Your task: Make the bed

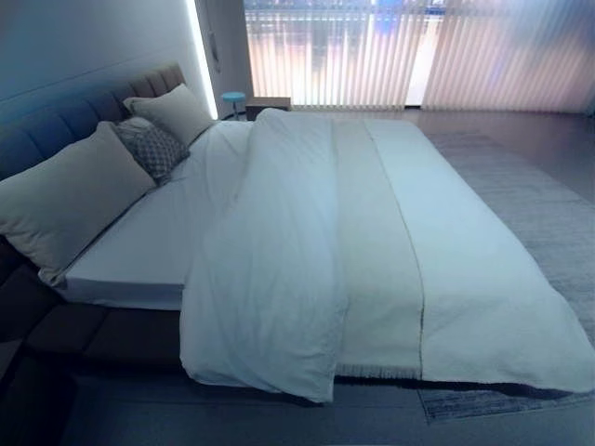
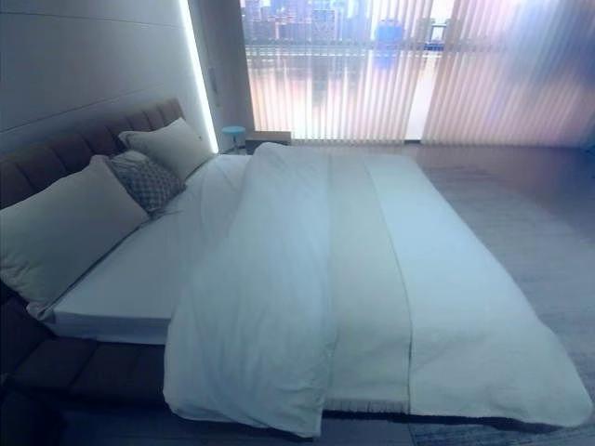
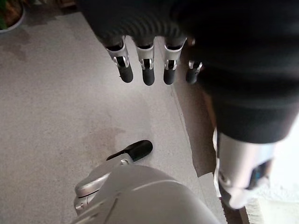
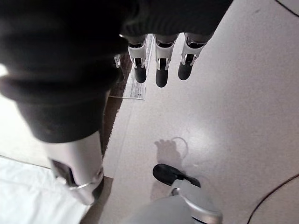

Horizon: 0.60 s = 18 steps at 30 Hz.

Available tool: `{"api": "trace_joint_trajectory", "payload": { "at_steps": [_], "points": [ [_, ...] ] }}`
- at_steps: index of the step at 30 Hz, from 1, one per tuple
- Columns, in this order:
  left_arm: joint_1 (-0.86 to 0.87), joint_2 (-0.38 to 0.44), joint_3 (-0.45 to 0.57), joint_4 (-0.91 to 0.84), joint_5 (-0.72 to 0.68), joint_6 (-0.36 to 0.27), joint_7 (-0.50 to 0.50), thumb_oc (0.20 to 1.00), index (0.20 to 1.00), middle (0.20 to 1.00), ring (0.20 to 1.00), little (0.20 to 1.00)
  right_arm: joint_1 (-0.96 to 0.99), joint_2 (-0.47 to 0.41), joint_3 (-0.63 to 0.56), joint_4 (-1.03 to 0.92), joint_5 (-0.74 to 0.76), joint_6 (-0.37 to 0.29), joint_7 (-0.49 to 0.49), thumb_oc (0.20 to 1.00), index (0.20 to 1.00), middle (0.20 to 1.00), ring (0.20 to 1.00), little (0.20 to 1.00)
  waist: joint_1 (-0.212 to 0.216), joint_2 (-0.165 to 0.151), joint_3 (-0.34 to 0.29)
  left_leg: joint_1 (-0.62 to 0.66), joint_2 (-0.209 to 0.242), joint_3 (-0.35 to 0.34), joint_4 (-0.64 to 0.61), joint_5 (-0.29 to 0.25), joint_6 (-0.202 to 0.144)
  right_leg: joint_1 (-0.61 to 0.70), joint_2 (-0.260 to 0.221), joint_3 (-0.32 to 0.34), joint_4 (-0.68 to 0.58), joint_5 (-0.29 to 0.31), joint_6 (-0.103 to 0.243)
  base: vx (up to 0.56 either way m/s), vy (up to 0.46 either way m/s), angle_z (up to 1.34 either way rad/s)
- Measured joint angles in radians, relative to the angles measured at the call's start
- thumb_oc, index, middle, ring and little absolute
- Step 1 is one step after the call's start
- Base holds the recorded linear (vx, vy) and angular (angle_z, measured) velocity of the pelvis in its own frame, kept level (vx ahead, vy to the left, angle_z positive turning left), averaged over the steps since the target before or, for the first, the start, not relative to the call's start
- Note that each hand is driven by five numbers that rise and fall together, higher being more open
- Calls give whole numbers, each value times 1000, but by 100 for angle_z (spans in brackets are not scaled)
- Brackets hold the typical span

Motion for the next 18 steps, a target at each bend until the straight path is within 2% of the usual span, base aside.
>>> {"api": "trace_joint_trajectory", "payload": {
  "at_steps": [4,6,11,18],
  "points": [
    [11,-6,-1,-2,1,4,-5,1000,1000,1000,1000,1000,-1,7,4,6,0,8,8,1000,1000,1000,1000,1000,3,9,-9,29,-2,1,0,21,25,44,3,-3,-32,33,-16,32,9,1],
    [14,-7,-2,-2,0,9,-14,1000,1000,1000,1000,1000,-3,11,7,8,0,14,14,1000,1000,1000,1000,1000,3,13,-15,50,-4,2,0,23,28,68,3,-2,-39,38,-12,18,-1,0],
    [1,-7,4,-31,0,12,-18,1000,1000,1000,1000,1000,-23,30,23,5,-3,16,20,1000,1000,1000,1000,1000,2,8,-20,69,-13,1,5,17,23,87,2,0,-35,38,-25,6,0,0],
    [-5,-5,5,-29,-2,19,-20,1000,1000,1000,1000,1000,-41,36,26,9,-30,16,26,1000,1000,1000,1000,1000,2,-13,-8,82,-7,0,-1,10,17,105,2,-1,-40,27,-23,2,-1,1]
  ]
}}
